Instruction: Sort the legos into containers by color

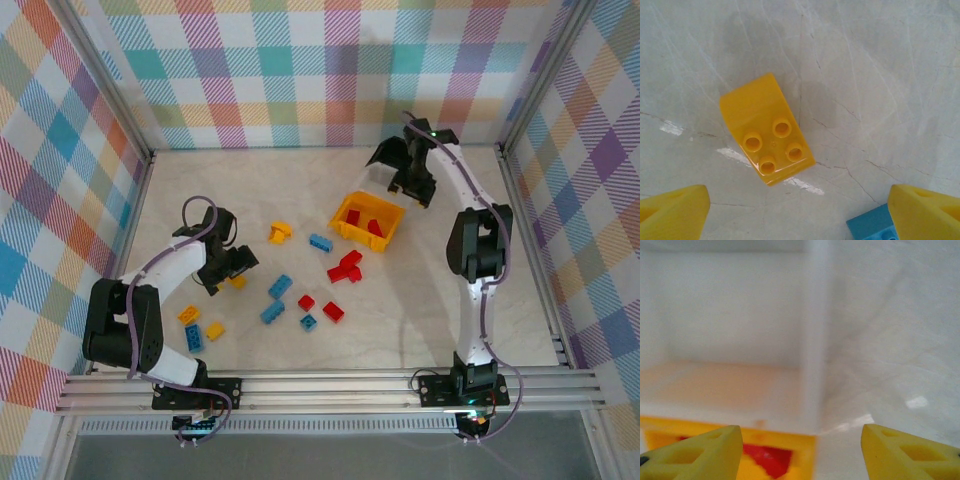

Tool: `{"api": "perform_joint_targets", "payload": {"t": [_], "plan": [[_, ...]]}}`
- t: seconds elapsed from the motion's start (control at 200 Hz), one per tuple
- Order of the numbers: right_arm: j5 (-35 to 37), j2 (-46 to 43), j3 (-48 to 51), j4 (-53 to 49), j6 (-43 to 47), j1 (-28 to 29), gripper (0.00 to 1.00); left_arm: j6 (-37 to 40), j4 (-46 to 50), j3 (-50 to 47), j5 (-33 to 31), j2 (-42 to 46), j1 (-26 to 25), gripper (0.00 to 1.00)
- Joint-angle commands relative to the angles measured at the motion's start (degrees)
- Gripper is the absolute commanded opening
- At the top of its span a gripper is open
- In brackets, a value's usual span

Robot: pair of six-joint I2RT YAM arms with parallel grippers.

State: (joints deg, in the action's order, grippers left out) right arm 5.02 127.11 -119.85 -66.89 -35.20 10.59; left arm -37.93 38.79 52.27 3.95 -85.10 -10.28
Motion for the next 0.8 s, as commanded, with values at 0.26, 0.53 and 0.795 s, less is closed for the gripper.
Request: {"api": "perform_joint_targets", "payload": {"t": [0.26,0.53,0.795], "plan": [[-4.3,4.3,0.1,4.8,3.9,-1.6,0.5,4.1,2.6,1.7,1.5,0.5,1.6,0.92],[-4.4,6.5,-2.9,3.2,13.0,-1.6,0.25,4.5,3.4,0.4,1.4,2.8,2.0,0.93],[-3.7,4.2,-1.7,2.4,22.3,-1.4,0.17,3.9,2.5,-0.5,2.3,3.2,2.0,0.93]]}}
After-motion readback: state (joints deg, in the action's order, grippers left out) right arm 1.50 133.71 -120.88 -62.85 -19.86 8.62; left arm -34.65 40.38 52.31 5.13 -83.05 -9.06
